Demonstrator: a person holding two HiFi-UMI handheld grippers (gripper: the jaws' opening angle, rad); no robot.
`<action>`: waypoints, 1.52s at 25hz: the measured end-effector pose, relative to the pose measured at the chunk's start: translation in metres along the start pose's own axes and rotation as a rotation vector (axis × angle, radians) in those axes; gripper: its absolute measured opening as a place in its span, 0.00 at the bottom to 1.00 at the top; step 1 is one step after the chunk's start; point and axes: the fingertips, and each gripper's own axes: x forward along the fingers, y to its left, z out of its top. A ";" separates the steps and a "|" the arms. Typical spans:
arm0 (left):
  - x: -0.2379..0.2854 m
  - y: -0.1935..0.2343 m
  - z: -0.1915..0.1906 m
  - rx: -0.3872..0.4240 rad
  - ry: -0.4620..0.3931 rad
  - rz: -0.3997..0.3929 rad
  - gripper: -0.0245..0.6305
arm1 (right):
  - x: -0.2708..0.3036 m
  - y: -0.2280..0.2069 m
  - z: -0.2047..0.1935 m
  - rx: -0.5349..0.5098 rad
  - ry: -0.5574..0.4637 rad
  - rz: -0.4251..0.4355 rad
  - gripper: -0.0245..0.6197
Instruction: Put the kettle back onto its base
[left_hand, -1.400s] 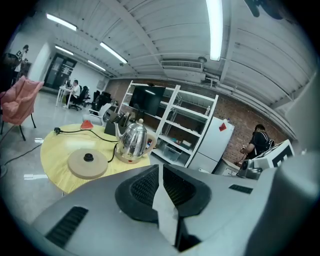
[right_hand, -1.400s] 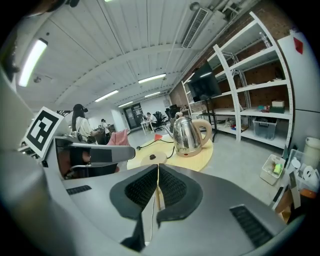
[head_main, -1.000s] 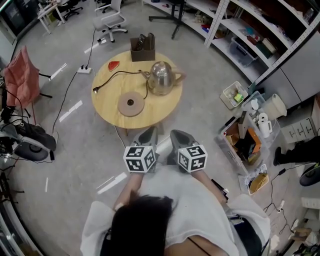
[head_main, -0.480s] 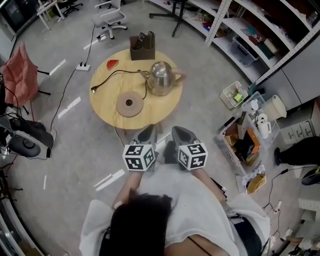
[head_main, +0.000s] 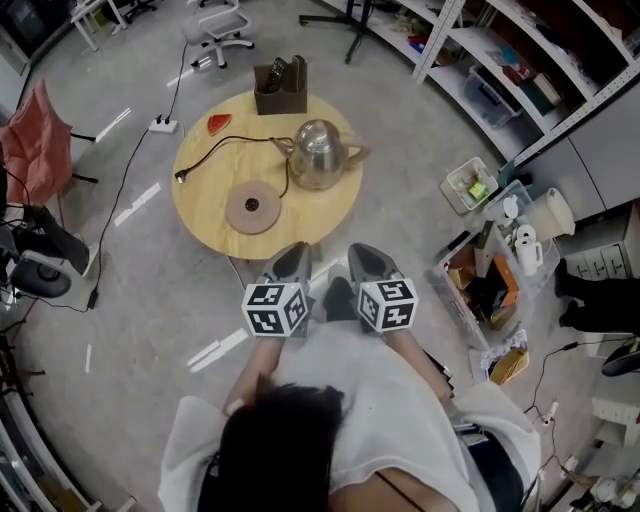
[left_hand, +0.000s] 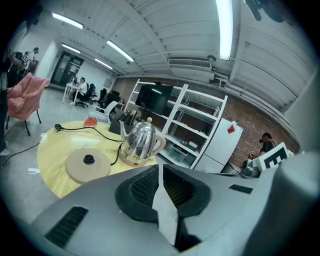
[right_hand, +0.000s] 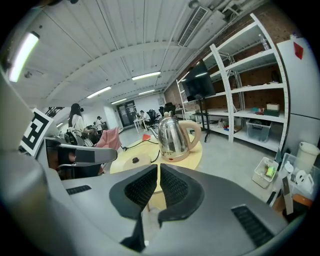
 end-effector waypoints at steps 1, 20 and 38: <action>0.003 0.001 0.000 -0.002 0.001 0.001 0.11 | 0.002 -0.003 0.000 0.005 0.003 -0.001 0.08; 0.054 0.011 0.016 -0.014 0.014 0.045 0.11 | 0.046 -0.047 0.035 -0.040 -0.002 0.018 0.08; 0.101 0.027 0.038 -0.026 0.029 0.113 0.11 | 0.100 -0.100 0.073 -0.069 -0.013 0.010 0.24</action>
